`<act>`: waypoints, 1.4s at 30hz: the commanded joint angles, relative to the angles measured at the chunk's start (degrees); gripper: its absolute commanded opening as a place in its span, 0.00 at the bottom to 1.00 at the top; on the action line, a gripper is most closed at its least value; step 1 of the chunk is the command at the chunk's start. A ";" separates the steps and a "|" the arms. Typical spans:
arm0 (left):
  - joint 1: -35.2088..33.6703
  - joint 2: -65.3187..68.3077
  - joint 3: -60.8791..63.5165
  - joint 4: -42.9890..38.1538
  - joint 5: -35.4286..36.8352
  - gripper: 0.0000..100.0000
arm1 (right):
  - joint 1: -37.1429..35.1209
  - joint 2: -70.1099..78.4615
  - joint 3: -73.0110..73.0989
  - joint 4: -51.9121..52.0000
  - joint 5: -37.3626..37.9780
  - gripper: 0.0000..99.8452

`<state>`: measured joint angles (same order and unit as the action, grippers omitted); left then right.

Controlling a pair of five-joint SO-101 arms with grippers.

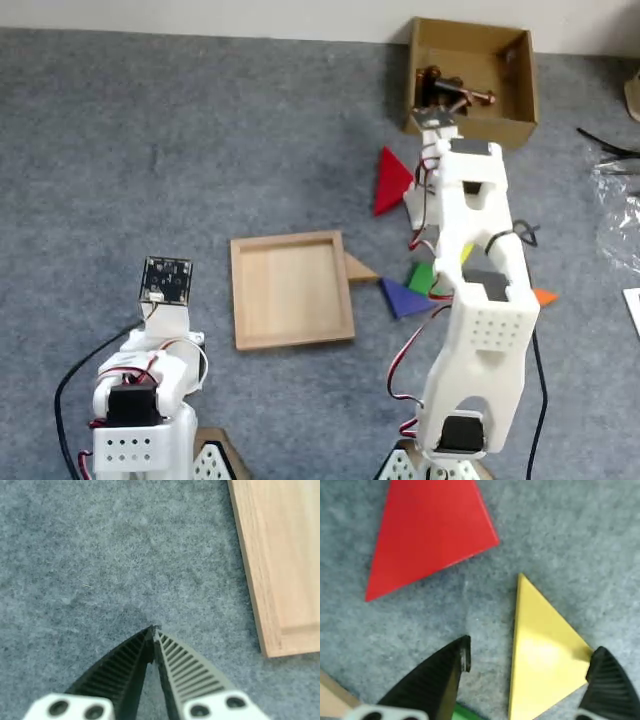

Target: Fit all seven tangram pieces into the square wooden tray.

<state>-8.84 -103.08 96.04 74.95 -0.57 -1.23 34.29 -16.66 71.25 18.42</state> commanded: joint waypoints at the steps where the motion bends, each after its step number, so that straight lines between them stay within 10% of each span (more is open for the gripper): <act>1: -0.57 0.13 1.19 0.26 0.26 0.01 | 0.40 -1.19 -3.12 -1.19 -2.73 0.35; 42: -0.57 0.13 1.19 0.26 0.26 0.01 | 4.88 7.96 -7.96 -1.19 -3.16 0.35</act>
<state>-8.84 -103.08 96.04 74.95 -0.57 2.55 41.49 -22.02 71.52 15.69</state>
